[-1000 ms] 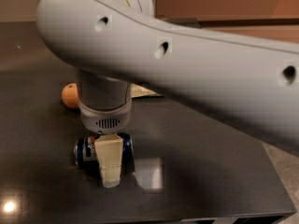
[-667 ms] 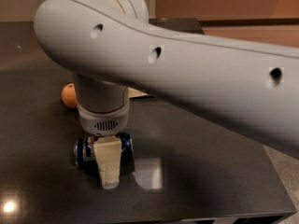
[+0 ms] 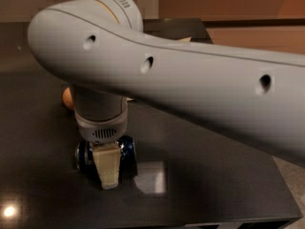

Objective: Pick pepsi can

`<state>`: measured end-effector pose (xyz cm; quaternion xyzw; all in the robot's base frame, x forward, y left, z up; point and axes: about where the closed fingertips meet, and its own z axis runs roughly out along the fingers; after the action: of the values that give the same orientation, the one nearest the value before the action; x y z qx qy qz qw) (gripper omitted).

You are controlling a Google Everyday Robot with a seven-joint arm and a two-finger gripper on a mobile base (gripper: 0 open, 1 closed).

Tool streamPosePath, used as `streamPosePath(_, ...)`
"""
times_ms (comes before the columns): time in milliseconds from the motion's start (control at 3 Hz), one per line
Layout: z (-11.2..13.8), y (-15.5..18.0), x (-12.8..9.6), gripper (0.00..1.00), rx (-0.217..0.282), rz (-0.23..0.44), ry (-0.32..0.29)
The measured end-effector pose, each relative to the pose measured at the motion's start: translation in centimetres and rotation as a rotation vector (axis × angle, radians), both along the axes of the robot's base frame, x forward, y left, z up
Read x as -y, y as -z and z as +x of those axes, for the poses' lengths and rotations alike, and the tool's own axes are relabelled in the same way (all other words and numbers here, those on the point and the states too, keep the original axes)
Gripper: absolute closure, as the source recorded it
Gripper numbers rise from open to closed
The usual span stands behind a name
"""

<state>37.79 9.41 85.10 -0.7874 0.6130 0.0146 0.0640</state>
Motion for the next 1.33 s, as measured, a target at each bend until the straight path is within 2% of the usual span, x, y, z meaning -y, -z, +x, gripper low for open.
streamPosePath(667, 0.0, 0.4, -0.1, 0.64, 0.006, -0.014, -0.013)
streamPosePath(1000, 0.1, -1.0, 0.2, 0.88, 0.005, 0.010, -0.023)
streamPosePath(1333, 0.7, -3.9, 0.8, 1.00, 0.014, 0.048, -0.045)
